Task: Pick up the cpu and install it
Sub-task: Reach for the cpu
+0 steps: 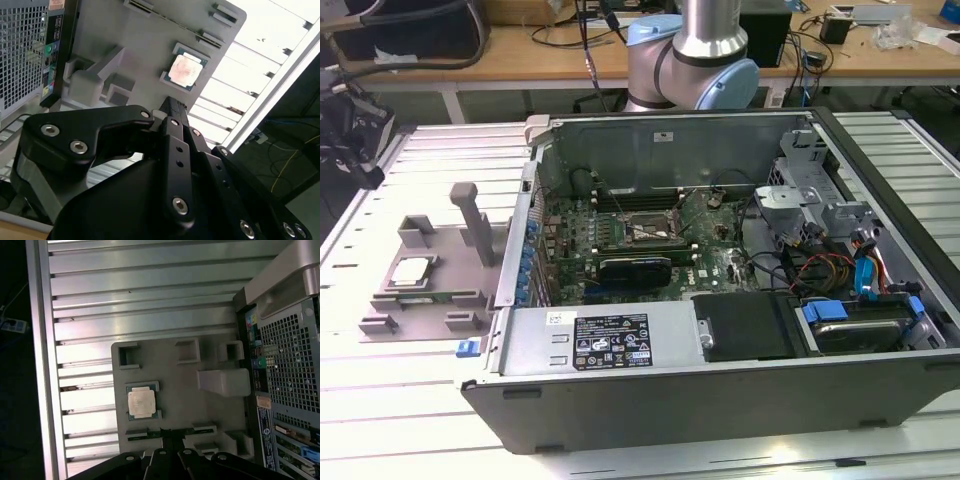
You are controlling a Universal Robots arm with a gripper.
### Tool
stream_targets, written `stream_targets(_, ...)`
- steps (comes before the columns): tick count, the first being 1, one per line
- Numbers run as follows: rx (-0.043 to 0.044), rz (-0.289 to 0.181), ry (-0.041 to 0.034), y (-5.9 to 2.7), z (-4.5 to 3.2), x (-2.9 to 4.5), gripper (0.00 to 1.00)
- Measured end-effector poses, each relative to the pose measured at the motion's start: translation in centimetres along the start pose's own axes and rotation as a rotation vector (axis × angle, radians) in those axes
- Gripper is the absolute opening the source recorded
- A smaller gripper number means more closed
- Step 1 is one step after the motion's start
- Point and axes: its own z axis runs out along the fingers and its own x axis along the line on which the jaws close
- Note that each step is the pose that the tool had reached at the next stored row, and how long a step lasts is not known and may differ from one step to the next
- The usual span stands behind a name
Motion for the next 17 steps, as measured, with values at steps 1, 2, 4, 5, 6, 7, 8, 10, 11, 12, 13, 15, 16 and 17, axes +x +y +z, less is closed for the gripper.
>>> stream_targets(1, 0.0000, -0.001, 0.0000, -0.01, 0.33, 0.01, 0.11)
stream_targets(2, 0.0000, -0.002, 0.0000, -0.02, 0.49, 0.02, 0.11)
stream_targets(4, -0.0002, -0.007, 0.0005, -0.06, 1.16, 0.05, 0.11)
stream_targets(5, -0.0003, -0.009, 0.0010, -0.08, 1.50, 0.07, 0.11)
stream_targets(6, -0.0003, -0.011, 0.0015, -0.10, 1.88, 0.08, 0.11)
stream_targets(7, -0.0004, -0.012, 0.0015, -0.11, 2.06, 0.08, 0.11)
stream_targets(8, -0.0004, -0.012, 0.0017, -0.11, 2.07, 0.08, 0.11)
stream_targets(10, -0.0002, -0.012, 0.0019, -0.11, 2.08, 0.09, 0.11)
stream_targets(11, -0.0003, -0.012, 0.0017, -0.11, 2.10, 0.09, 0.11)
stream_targets(12, -0.0003, -0.012, 0.0017, -0.11, 2.11, 0.09, 0.11)
stream_targets(13, -0.0003, -0.012, 0.0017, -0.11, 2.11, 0.09, 0.11)
stream_targets(15, -0.0004, -0.012, 0.0016, -0.11, 2.16, 0.09, 0.11)
stream_targets(16, -0.0004, -0.012, 0.0017, -0.11, 2.16, 0.09, 0.11)
stream_targets(17, -0.0004, -0.012, 0.0017, -0.11, 2.17, 0.09, 0.11)
